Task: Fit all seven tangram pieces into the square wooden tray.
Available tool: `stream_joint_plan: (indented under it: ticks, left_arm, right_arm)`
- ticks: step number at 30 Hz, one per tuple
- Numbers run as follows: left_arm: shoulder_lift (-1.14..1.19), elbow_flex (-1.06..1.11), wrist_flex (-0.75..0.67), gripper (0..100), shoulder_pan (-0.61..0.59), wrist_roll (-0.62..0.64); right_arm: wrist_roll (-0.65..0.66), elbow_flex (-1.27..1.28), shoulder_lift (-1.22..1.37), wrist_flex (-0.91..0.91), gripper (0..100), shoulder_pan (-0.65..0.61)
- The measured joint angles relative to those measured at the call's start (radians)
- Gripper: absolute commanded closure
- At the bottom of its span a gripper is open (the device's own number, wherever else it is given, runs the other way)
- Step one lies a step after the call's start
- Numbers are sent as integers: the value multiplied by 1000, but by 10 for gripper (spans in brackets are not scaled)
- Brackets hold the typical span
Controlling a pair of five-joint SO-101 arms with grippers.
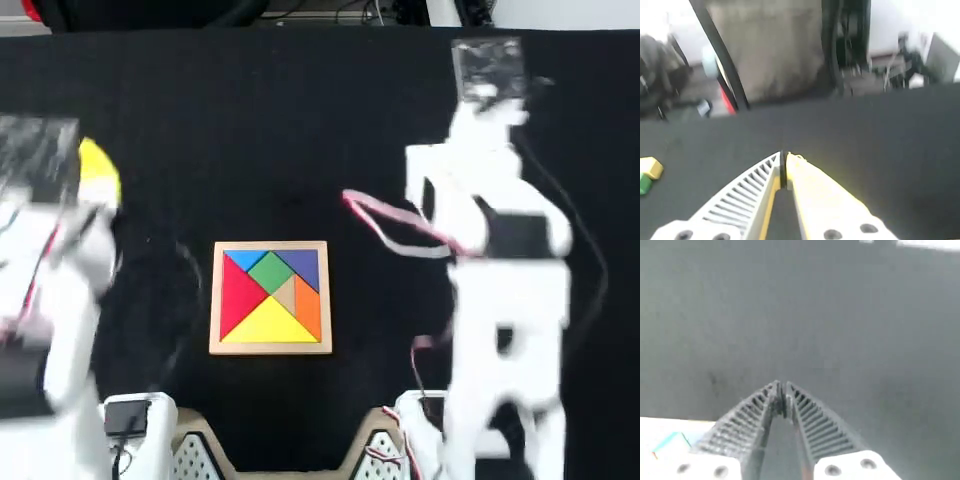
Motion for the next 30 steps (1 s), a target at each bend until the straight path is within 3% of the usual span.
stream_joint_plan:
  ticks: [7,13,20,27,30]
  left_arm:
    - [-382,-20,153,971,0,2]
    - [-692,150,146,971,0,8]
    - [-787,563,-49,970,0,92]
    - [-746,896,-373,970,23,147]
    - [-681,911,-405,970,91,146]
  right_arm:
    - [0,-28,-404,176,984,0]
    - [0,-15,-770,242,984,0]
    - [69,267,-1037,167,984,0]
    - [74,741,-1157,-181,984,0]
    - [72,881,-1163,-279,984,0]
